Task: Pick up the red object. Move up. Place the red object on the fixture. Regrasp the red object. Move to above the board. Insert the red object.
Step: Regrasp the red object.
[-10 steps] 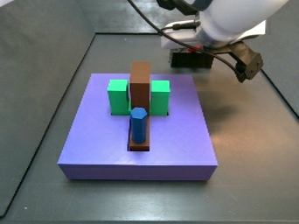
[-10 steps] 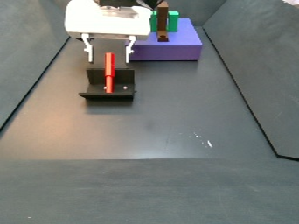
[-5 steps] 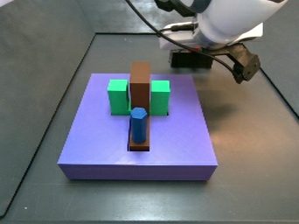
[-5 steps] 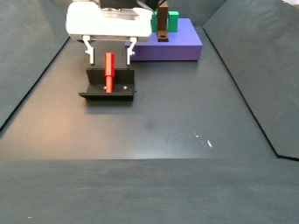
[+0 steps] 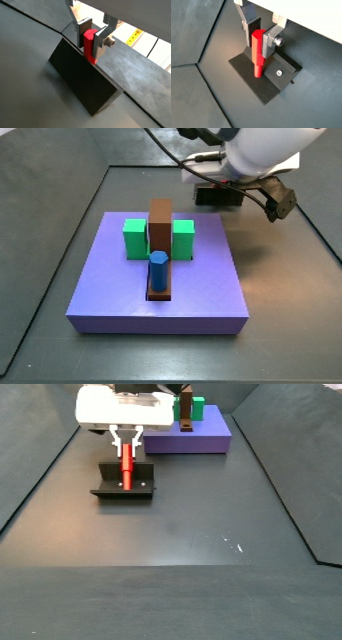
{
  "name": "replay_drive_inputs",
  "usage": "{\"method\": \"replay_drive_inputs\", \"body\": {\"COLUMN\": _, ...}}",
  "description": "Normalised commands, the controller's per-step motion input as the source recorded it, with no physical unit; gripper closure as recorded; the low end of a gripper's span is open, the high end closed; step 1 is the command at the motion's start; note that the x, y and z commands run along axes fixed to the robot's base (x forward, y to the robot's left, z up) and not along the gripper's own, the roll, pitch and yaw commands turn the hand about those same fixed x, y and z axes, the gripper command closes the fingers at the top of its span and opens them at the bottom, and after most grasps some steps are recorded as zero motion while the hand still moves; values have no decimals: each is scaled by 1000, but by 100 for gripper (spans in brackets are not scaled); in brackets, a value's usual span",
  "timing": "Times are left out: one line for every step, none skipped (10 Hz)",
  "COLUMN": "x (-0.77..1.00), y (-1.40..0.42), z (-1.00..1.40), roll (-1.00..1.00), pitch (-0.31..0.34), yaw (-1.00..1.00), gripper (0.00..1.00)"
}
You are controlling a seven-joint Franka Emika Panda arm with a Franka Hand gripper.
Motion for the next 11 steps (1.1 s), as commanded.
{"method": "replay_drive_inputs", "body": {"x": 0, "y": 0, "z": 0, "roll": 0, "pitch": 0, "yaw": 0, "gripper": 100}}
{"method": "replay_drive_inputs", "body": {"x": 0, "y": 0, "z": 0, "roll": 0, "pitch": 0, "yaw": 0, "gripper": 100}}
{"method": "replay_drive_inputs", "body": {"x": 0, "y": 0, "z": 0, "roll": 0, "pitch": 0, "yaw": 0, "gripper": 100}}
{"method": "replay_drive_inputs", "body": {"x": 0, "y": 0, "z": 0, "roll": 0, "pitch": 0, "yaw": 0, "gripper": 100}}
{"method": "replay_drive_inputs", "body": {"x": 0, "y": 0, "z": 0, "roll": 0, "pitch": 0, "yaw": 0, "gripper": 100}}
{"method": "replay_drive_inputs", "body": {"x": 0, "y": 0, "z": 0, "roll": 0, "pitch": 0, "yaw": 0, "gripper": 100}}
{"method": "replay_drive_inputs", "body": {"x": 0, "y": 0, "z": 0, "roll": 0, "pitch": 0, "yaw": 0, "gripper": 100}}
{"method": "replay_drive_inputs", "body": {"x": 0, "y": 0, "z": 0, "roll": 0, "pitch": 0, "yaw": 0, "gripper": 100}}
{"method": "replay_drive_inputs", "body": {"x": 0, "y": 0, "z": 0, "roll": 0, "pitch": 0, "yaw": 0, "gripper": 100}}
{"method": "replay_drive_inputs", "body": {"x": 0, "y": 0, "z": 0, "roll": 0, "pitch": 0, "yaw": 0, "gripper": 100}}
{"method": "replay_drive_inputs", "body": {"x": 0, "y": 0, "z": 0, "roll": 0, "pitch": 0, "yaw": 0, "gripper": 100}}
